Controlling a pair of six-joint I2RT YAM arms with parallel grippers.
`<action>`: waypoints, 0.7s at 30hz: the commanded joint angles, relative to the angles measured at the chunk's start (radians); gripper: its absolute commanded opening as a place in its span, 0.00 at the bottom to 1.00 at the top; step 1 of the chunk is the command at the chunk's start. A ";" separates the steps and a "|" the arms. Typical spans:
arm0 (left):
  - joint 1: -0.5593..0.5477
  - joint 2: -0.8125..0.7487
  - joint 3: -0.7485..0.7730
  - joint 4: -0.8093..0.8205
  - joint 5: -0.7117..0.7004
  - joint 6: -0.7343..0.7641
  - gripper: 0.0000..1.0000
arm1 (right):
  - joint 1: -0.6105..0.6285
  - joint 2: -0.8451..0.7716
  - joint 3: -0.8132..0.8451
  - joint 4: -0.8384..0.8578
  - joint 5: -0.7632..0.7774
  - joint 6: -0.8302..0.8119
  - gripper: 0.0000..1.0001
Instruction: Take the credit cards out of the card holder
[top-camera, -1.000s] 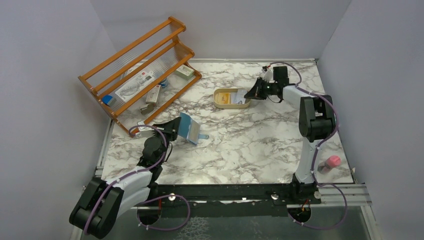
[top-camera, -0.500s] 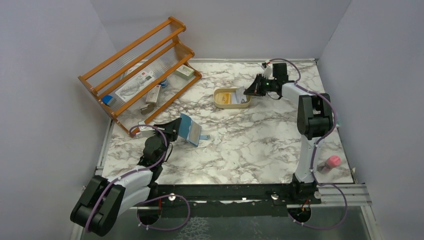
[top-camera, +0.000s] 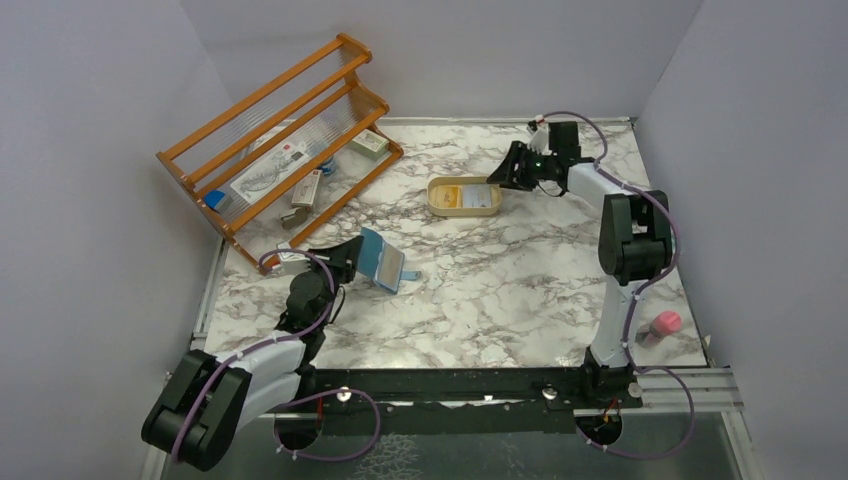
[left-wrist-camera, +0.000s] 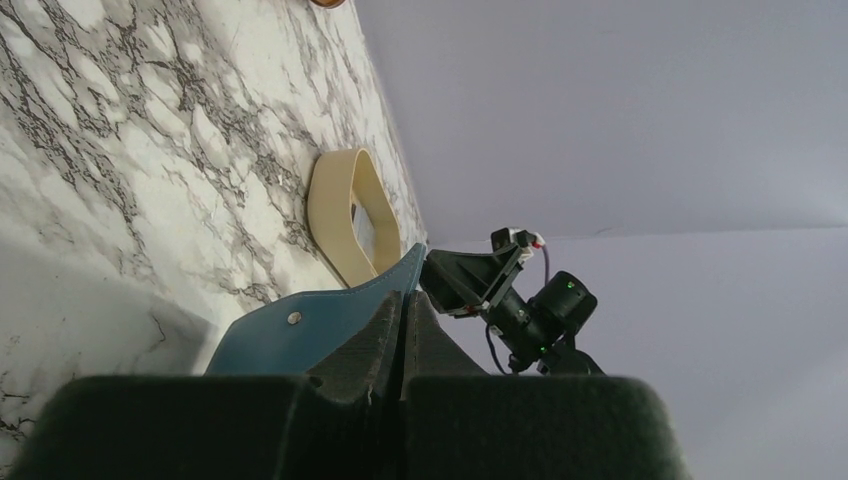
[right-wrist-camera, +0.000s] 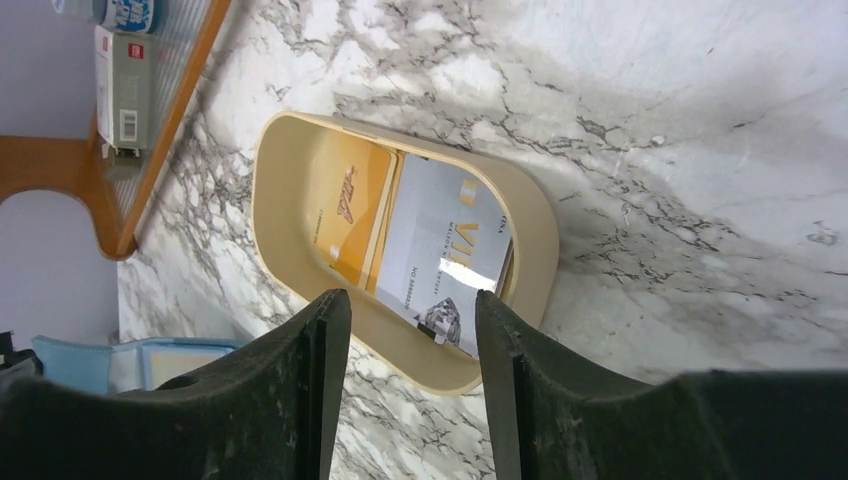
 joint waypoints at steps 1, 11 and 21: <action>0.006 0.011 0.009 0.009 0.030 0.009 0.00 | 0.001 -0.124 0.024 -0.015 0.074 -0.015 0.58; -0.005 0.211 0.094 -0.166 0.069 0.092 0.00 | 0.137 -0.414 -0.262 0.228 0.078 0.064 0.68; -0.134 0.355 0.150 -0.206 -0.070 0.114 0.00 | 0.479 -0.390 -0.545 0.502 0.020 0.330 0.68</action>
